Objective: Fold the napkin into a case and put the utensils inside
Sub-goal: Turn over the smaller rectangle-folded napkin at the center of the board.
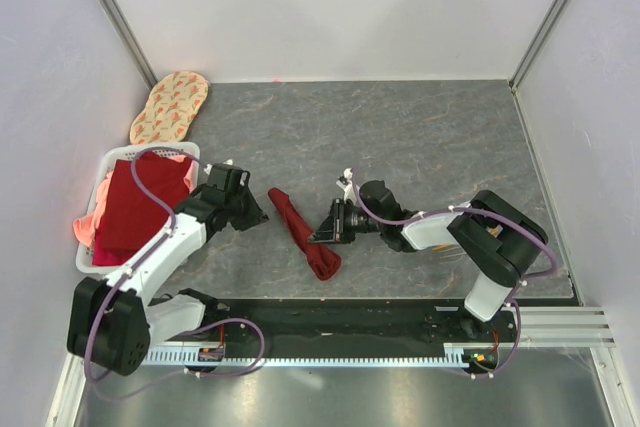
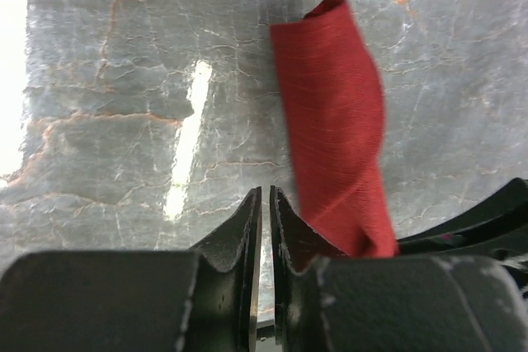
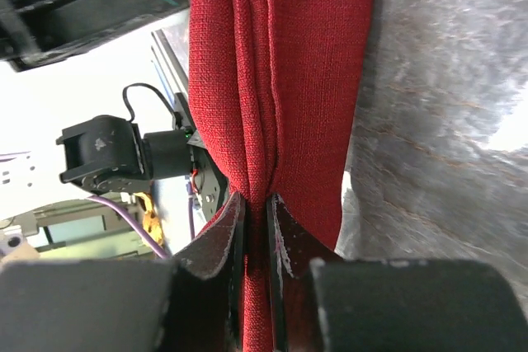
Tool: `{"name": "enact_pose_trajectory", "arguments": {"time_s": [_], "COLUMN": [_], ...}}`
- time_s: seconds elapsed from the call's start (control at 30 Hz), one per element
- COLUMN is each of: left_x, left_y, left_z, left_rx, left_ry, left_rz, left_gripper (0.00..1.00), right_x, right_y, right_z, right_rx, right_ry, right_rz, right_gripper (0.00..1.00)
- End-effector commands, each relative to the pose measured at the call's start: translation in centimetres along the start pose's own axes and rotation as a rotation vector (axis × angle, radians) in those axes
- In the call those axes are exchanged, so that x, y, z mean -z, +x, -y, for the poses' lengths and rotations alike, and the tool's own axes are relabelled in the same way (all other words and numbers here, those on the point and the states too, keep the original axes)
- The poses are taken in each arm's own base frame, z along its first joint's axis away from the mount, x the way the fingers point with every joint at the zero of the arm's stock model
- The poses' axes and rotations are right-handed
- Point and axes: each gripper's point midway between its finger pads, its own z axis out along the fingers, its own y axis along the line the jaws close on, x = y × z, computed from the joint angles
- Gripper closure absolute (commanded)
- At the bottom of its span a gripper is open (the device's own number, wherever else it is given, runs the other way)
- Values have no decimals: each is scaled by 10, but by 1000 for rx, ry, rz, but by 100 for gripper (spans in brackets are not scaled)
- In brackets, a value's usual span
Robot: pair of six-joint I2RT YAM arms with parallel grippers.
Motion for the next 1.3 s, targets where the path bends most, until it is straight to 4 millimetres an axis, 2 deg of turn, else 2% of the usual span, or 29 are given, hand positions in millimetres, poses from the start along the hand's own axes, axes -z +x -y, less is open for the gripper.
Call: {"name": "enact_pose_trajectory", "arguments": {"time_s": [0.0, 0.17, 0.3, 0.33, 0.4, 0.47, 0.5, 0.63, 0.7, 0.73, 0.77, 0.8, 0.83, 0.87, 0.93, 0.97, 1.0, 1.1, 1.17, 1.2, 1.27], "left_x": [-5, -25, -32, -34, -45, -48, -57, -63, -66, -74, -74, -76, -75, -74, -69, -64, -62, -69, -75, -82, -91], "left_y": [-22, -14, -8, -12, -5, -9, -4, -10, -7, -8, -6, -4, -5, -6, -5, -9, -9, 0, 6, 8, 7], "left_z": [41, 72, 98, 107, 111, 123, 123, 149, 162, 169, 173, 177, 182, 184, 183, 183, 181, 170, 165, 160, 156], "left_rx": [-77, -122, -154, -159, -173, -183, -187, -204, -231, -238, -238, -240, -240, -242, -249, -264, -267, -274, -269, -267, -267], "left_ry": [127, 170, 217, 234, 222, 242, 232, 274, 299, 302, 318, 327, 336, 339, 339, 341, 338, 312, 303, 282, 260], "left_rz": [11, -58, -86, -78, -111, -112, -133, -129, -137, -149, -172, -183, -182, -179, -167, -141, -137, -167, -191, -200, -198], "left_gripper": [86, 88, 88, 88, 88, 88, 89, 89, 89, 89, 89, 89, 89, 89, 89, 88, 88, 88, 88, 89, 89], "right_x": [11, 20, 28, 30, 36, 41, 43, 59, 66, 72, 84, 91, 102, 117, 134, 145, 148, 135, 115, 109, 96], "right_y": [-13, -21, -24, -23, -27, -29, -31, -45, -46, -54, -61, -67, -79, -83, -93, -97, -97, -80, -63, -56, -40], "right_z": [-16, -1, 14, 17, 24, 33, 36, 56, 74, 76, 97, 103, 96, 103, 91, 92, 84, 60, 43, 37, 33], "right_rx": [29, 13, -1, -5, -17, -28, -28, -17, -19, 7, 40, 69, 116, 138, 190, 205, 222, 232, 253, 225, 220], "right_ry": [-110, -90, -76, -72, -68, -47, -38, 8, 104, 154, 301, 379, 427, 545, 610, 691, 700, 653, 595, 570, 524], "right_rz": [41, 54, 53, 50, 56, 58, 64, 98, 80, 96, 93, 100, 133, 129, 163, 175, 178, 148, 117, 119, 109], "right_gripper": [89, 77, 68, 67, 64, 59, 58, 57, 50, 47, 40, 37, 34, 30, 26, 23, 22, 22, 25, 28, 42]}}
